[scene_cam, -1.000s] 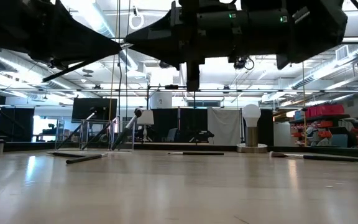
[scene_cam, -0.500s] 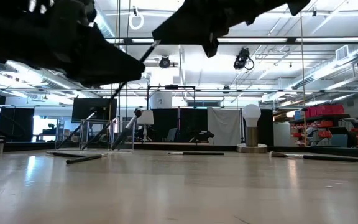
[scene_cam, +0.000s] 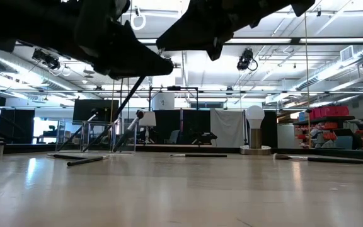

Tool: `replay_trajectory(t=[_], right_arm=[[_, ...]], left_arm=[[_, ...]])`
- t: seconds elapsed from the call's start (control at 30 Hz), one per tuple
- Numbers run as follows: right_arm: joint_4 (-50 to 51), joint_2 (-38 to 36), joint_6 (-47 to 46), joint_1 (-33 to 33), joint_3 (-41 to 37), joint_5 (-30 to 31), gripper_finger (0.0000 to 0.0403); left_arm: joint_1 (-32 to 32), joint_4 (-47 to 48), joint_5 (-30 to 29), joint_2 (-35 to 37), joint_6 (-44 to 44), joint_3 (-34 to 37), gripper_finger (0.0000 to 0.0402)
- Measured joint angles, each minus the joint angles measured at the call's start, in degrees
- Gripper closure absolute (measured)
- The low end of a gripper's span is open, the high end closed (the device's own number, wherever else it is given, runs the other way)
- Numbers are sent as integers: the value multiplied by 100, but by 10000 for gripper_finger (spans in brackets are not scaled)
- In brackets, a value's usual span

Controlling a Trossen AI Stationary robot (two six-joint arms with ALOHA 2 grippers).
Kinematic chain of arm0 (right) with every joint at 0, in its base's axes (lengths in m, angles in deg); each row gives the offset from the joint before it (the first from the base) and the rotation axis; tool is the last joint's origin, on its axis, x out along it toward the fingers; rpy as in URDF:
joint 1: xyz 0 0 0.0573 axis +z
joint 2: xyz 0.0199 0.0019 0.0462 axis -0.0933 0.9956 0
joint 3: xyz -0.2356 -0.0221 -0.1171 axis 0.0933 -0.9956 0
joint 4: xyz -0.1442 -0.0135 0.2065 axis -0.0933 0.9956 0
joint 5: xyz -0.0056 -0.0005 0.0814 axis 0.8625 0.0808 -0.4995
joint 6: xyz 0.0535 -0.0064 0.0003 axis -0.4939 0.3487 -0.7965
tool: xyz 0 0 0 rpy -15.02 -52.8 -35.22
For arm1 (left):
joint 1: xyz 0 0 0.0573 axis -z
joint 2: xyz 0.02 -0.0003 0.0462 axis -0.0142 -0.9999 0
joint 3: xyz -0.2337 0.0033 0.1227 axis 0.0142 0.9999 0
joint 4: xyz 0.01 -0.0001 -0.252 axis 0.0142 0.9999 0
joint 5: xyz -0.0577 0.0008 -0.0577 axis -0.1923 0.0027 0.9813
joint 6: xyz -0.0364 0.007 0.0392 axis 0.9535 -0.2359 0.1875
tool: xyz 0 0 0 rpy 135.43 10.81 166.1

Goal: Put items in baskets/containers
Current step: Put the black eyeshadow brush into the left section of the transparent organizer

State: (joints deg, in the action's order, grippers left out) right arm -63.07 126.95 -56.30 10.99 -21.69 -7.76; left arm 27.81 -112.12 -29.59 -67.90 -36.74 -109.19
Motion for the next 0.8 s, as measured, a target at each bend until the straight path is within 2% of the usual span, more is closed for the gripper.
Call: replay_trajectory(t=[0.13,0.27,0.4,0.5,0.6,0.8], right_arm=[[38,0,-27,4,0,-37,386],[466,-73,-26,6,4,176,354],[1119,-377,-135,126,4,936,316],[1480,-560,-220,273,-18,1568,296],[1436,-623,-247,437,-162,2043,285],[1421,-570,-484,563,-374,2336,286]], left_arm=[[2,27,13,0,-2,-29,386],[4,185,-93,0,279,-16,387],[-50,430,-219,288,646,293,387],[-235,431,-254,911,900,770,387],[-543,432,-578,1777,871,1266,387],[-1491,432,-822,3572,-179,1877,387]])
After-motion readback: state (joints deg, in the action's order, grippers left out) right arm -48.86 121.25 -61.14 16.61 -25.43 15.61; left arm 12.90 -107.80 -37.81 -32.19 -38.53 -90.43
